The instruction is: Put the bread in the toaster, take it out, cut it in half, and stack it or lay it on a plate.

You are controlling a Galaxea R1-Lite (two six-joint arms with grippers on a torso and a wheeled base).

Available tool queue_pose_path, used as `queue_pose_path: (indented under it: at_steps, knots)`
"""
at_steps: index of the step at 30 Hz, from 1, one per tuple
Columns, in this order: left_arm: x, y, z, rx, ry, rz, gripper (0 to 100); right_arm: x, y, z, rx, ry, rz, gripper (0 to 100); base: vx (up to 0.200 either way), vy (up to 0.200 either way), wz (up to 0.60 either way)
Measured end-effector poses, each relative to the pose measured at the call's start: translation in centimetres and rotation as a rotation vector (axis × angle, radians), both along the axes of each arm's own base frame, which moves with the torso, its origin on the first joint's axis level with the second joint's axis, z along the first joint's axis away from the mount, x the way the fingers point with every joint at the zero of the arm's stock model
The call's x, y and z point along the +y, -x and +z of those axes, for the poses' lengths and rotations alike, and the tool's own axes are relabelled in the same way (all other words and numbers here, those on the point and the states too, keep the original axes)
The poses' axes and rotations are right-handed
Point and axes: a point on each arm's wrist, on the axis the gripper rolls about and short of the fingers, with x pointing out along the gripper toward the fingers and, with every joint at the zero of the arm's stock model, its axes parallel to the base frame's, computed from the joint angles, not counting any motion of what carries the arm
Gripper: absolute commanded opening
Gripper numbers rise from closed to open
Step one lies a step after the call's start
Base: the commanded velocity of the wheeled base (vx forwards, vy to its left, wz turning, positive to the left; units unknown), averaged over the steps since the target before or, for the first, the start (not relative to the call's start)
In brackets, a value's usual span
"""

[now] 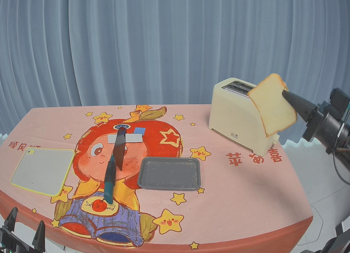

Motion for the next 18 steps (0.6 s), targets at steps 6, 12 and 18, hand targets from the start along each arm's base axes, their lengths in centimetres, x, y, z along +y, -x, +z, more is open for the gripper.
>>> queue_pose_path:
  at_steps: [6,12,18]
  knots:
    - [0.0,0.0,0.0,0.000,0.000,0.000,100,-0.2,1.2,-2.4,0.040,-0.003,0.014,0,0.000,0.000,0.00]
    - [0.0,0.0,0.0,0.000,0.000,0.000,100,-0.7,2.6,-3.8,0.078,0.020,0.031,0,0.000,0.000,0.00]
    - [0.0,0.0,0.0,0.000,0.000,0.000,100,-1.1,4.2,-5.1,0.098,0.055,0.053,0,0.000,0.000,0.00]
